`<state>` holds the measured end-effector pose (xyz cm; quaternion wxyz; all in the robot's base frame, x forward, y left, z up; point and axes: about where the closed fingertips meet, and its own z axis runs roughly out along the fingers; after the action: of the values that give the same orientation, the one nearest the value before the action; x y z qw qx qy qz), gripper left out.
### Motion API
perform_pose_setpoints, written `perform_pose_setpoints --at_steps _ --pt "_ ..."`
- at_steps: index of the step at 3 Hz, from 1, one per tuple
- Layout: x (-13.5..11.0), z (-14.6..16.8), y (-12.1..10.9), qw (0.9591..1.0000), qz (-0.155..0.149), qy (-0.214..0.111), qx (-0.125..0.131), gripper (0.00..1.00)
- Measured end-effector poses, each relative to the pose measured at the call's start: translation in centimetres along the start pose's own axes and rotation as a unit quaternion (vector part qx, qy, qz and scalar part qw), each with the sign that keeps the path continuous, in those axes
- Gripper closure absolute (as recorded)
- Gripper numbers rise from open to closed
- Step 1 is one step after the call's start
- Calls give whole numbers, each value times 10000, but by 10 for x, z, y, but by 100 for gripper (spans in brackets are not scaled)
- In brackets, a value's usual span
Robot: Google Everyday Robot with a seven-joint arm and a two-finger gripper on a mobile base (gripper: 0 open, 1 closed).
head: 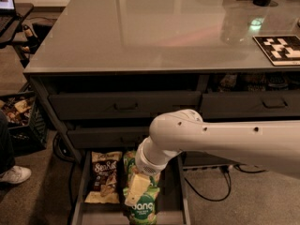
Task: Pick brown chip bag from bottom drawer and place on counter
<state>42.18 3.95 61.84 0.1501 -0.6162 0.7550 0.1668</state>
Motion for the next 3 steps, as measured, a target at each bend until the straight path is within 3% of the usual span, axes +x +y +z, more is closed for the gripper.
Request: perform_pose_setpoints --at_steps 1,3 --pt "-11 40 2 9994 -104 -213 -243 0" --pt "-40 152 -32 9971 81 -701 -291 0"
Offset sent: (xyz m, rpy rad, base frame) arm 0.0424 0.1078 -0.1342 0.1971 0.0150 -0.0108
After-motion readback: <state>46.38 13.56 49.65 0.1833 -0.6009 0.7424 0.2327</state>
